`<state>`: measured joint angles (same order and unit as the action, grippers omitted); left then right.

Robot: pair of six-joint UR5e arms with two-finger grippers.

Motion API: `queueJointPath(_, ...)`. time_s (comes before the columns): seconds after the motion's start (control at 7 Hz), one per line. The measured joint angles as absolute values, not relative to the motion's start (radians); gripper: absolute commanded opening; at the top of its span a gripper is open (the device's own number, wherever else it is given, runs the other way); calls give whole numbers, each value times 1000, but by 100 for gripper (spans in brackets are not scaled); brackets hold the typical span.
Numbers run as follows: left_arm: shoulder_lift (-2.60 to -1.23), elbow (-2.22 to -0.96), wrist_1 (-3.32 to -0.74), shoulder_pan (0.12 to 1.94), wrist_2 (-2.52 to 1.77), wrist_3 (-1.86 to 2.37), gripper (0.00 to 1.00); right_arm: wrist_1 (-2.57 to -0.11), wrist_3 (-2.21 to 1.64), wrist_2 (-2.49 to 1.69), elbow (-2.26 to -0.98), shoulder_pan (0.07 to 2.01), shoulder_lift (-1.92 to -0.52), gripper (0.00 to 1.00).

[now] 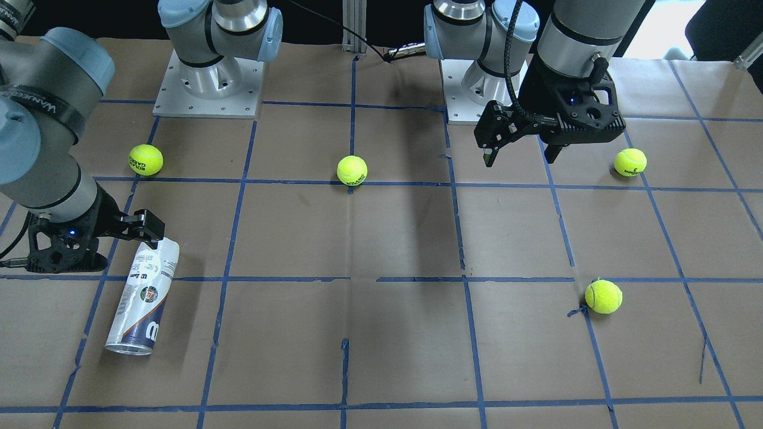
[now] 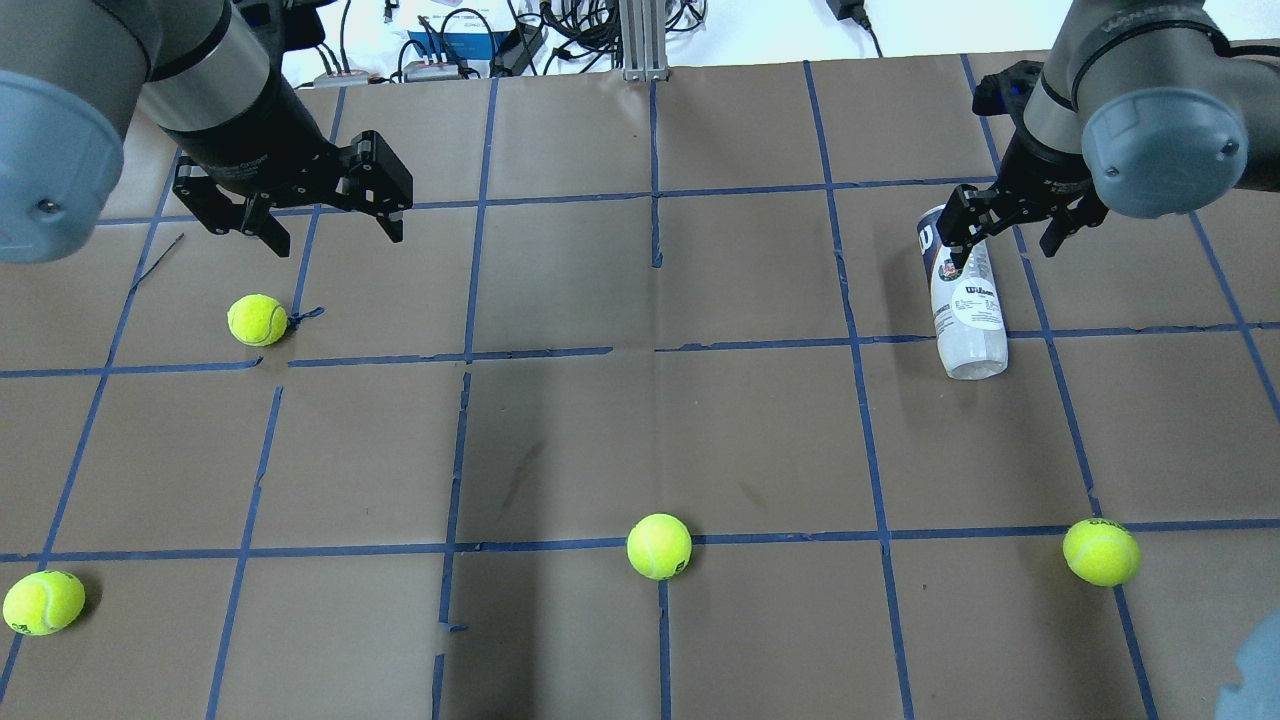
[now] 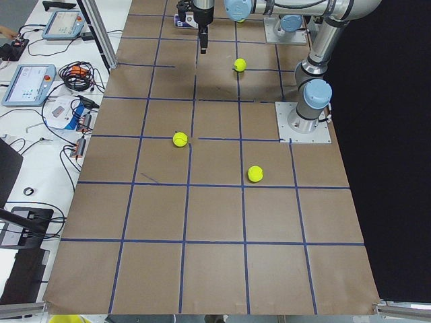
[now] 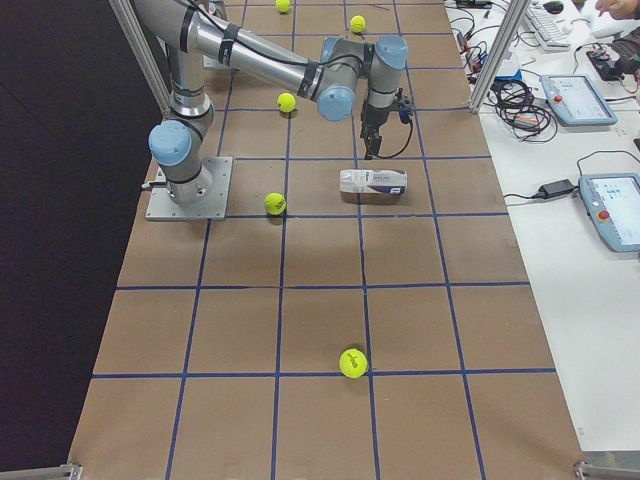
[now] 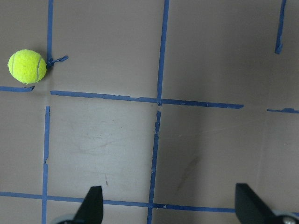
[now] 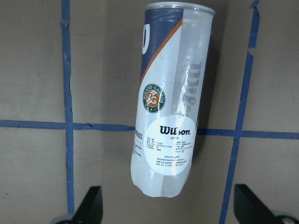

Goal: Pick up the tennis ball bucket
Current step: 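Lower the right gripper and close it around the can's top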

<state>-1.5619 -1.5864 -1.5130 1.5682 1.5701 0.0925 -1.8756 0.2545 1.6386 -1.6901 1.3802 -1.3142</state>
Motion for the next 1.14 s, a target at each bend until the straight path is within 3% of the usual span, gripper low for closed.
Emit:
queueJointPath(1.0,-1575,-1585,-1512,1572,1578,90,100,-2024,164,1622,-1699,1371,-1133,100)
queueJointPath(1.14,-1574,-1585,-1511,1571,1578,89,100,-2047,157,1622,-1700,1370,-1112,94)
